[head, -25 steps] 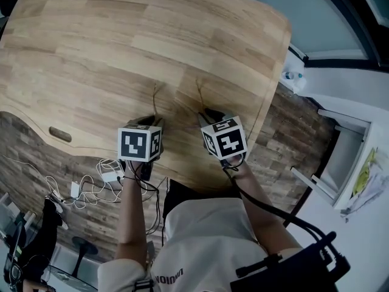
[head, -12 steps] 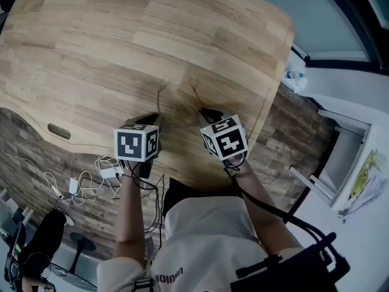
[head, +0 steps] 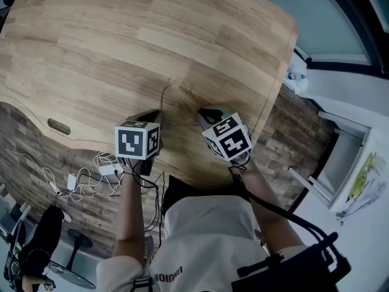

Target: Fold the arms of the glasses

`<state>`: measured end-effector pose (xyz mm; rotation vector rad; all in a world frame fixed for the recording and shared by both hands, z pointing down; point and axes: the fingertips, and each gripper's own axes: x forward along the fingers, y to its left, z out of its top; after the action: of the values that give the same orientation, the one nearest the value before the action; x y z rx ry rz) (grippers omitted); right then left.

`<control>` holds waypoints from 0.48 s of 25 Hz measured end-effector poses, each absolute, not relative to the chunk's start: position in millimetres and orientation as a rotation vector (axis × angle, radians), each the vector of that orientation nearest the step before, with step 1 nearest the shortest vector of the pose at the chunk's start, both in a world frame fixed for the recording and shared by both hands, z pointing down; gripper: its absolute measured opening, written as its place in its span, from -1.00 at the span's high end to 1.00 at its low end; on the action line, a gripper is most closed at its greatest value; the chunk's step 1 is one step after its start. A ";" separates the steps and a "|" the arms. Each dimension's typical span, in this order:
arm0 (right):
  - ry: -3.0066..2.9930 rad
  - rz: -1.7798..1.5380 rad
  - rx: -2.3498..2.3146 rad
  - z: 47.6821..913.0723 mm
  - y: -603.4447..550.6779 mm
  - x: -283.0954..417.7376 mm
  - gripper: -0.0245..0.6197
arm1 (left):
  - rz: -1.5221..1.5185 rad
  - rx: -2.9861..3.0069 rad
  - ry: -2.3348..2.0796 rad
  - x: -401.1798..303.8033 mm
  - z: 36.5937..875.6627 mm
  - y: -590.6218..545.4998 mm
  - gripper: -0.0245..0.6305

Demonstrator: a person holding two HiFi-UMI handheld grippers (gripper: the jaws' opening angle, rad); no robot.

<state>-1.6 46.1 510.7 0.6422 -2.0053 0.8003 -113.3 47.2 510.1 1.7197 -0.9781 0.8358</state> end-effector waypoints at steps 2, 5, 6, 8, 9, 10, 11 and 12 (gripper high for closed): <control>-2.023 0.769 0.590 510.4 49.2 -3.7 0.80 | 0.830 1.714 -0.979 -113.9 510.8 47.6 0.83; -2.052 0.709 0.506 509.0 53.7 -7.5 0.80 | 0.812 1.715 -0.974 -113.5 510.5 46.6 0.84; -2.060 0.689 0.480 508.2 55.0 -8.6 0.80 | 0.807 1.716 -0.971 -113.3 510.4 46.3 0.84; -2.075 0.657 0.433 506.0 57.3 -10.9 0.80 | 0.797 1.717 -0.967 -113.3 510.4 46.4 0.84; -2.081 0.642 0.412 505.0 58.3 -12.1 0.80 | 0.792 1.717 -0.965 -113.5 510.5 46.6 0.84; -2.085 0.625 0.391 504.2 59.1 -13.1 0.80 | 0.786 1.717 -0.963 -113.6 510.5 46.9 0.84; -2.090 0.605 0.371 503.4 59.5 -14.0 0.80 | 0.781 1.716 -0.960 -113.8 510.4 47.1 0.84; -2.095 0.582 0.352 502.5 59.5 -15.1 0.80 | 0.776 1.716 -0.957 -113.8 510.4 47.4 0.84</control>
<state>-15.1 59.5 502.5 0.3524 -2.0954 0.5818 -113.8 47.4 510.4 1.7159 -0.9572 0.7757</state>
